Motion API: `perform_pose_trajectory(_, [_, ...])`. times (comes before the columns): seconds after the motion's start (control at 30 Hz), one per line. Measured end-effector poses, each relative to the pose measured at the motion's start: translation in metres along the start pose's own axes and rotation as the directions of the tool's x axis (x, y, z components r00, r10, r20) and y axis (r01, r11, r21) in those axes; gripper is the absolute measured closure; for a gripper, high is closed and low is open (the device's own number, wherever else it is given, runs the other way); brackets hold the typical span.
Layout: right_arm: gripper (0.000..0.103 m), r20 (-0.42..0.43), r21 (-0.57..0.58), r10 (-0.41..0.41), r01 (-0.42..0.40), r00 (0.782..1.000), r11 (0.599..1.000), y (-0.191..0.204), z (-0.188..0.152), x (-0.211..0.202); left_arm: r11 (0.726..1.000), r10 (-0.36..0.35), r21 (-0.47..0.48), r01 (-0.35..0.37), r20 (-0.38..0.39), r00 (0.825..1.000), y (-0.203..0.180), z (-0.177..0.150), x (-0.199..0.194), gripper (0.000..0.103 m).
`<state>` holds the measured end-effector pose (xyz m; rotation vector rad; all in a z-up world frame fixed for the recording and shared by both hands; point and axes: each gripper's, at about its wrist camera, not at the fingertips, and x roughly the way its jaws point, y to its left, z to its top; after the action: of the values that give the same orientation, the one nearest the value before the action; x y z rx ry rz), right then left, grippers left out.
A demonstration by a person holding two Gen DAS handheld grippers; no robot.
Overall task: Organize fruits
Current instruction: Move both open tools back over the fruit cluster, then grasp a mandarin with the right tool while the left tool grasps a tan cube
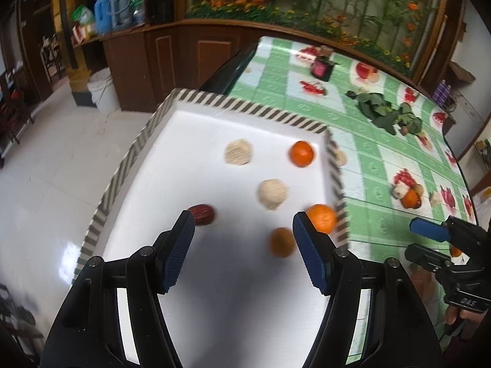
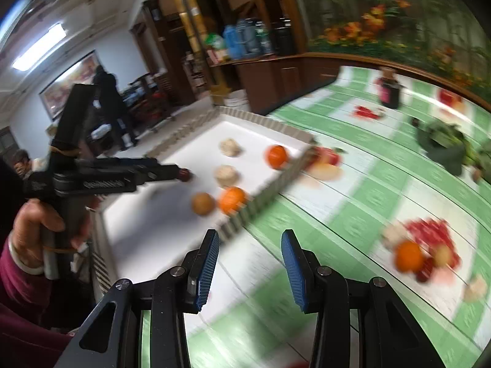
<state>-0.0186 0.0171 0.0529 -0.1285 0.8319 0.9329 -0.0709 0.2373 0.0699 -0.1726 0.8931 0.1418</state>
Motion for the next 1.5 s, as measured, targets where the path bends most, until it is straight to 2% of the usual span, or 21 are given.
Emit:
perform_pose_trajectory(0.2, [0.062,0.012,0.103,-0.074,0.073,0.997,0.992,-0.037,-0.037,-0.031,0.997,-0.065,0.045,0.064,0.005,0.998,-0.042,0.009,-0.002,0.036])
perform_pose_trajectory(0.27, [0.062,0.015,0.128,-0.127,0.124,0.992,0.984,-0.053,-0.051,-0.051,0.992,-0.098,0.077,0.097,0.011,0.995,-0.063,0.011,-0.002,0.036])
perform_pose_trajectory(0.4, [0.062,0.025,0.193,-0.228,0.219,0.973,0.956,-0.084,-0.074,-0.093,0.975,-0.183,0.123,0.184,-0.024,0.983,-0.106,0.010,0.007,0.036])
perform_pose_trajectory(0.5, [0.062,0.027,0.243,-0.316,0.301,0.948,0.922,-0.108,-0.091,-0.123,0.960,-0.223,0.160,0.229,-0.053,0.973,-0.136,0.008,0.015,0.036])
perform_pose_trajectory(0.6, [0.061,0.022,0.302,-0.357,0.334,0.934,0.893,-0.127,-0.109,-0.143,0.947,-0.250,0.191,0.260,-0.074,0.965,-0.161,0.006,0.022,0.036])
perform_pose_trajectory(0.73, [0.061,0.021,0.342,-0.365,0.336,0.931,0.878,-0.136,-0.122,-0.154,0.939,-0.259,0.209,0.274,-0.098,0.961,-0.182,0.003,0.033,0.036])
perform_pose_trajectory(0.9, [0.060,0.018,0.302,-0.344,0.323,0.939,0.897,-0.129,-0.120,-0.146,0.933,-0.235,0.248,0.260,-0.127,0.964,-0.198,0.001,0.051,0.036])
perform_pose_trajectory(1.07, [0.060,0.022,0.299,-0.337,0.316,0.941,0.901,-0.134,-0.121,-0.147,0.915,-0.198,0.324,0.241,-0.160,0.967,-0.209,0.002,0.070,0.036])
perform_pose_trajectory(1.13, [0.060,0.018,0.302,-0.345,0.324,0.938,0.896,-0.137,-0.123,-0.149,0.908,-0.184,0.349,0.232,-0.166,0.969,-0.210,0.005,0.077,0.036])
perform_pose_trajectory(1.4, [0.060,0.011,0.334,-0.346,0.323,0.938,0.885,-0.150,-0.130,-0.156,0.910,-0.123,0.374,0.181,-0.172,0.977,-0.205,0.019,0.102,0.036])
perform_pose_trajectory(1.5, [0.060,0.010,0.338,-0.341,0.318,0.940,0.886,-0.152,-0.130,-0.155,0.909,-0.132,0.370,0.191,-0.179,0.975,-0.206,0.022,0.109,0.036])
